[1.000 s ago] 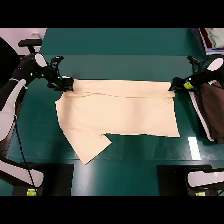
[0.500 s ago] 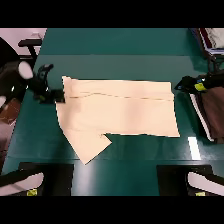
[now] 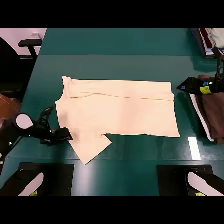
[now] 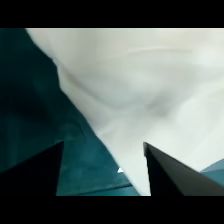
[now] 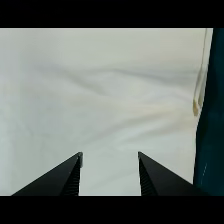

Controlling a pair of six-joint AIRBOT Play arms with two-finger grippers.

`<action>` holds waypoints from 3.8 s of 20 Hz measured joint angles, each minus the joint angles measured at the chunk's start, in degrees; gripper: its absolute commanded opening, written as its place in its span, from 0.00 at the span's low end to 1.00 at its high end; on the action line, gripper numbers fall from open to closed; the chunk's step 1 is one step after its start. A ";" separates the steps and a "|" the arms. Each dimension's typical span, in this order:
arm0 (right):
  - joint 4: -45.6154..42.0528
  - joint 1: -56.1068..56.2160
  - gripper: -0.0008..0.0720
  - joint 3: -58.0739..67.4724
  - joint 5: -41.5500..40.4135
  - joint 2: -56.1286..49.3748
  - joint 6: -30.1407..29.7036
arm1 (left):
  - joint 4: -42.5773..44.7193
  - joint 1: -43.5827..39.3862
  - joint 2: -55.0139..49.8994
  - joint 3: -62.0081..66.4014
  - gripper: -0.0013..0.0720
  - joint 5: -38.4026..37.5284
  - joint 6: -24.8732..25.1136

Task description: Fold the shirts.

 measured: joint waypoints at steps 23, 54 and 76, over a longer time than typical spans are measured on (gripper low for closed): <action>0.90 -26.80 0.80 -38.58 7.43 8.98 0.07 | -10.93 0.00 1.40 3.87 0.05 5.57 7.89; -12.90 0.15 0.04 -0.15 10.36 -5.51 4.04 | 7.80 -10.47 -9.94 26.36 0.05 12.90 3.54; 8.22 -17.68 0.84 9.14 14.97 -28.87 -7.15 | 2.82 -10.60 -27.89 41.79 0.05 18.23 4.92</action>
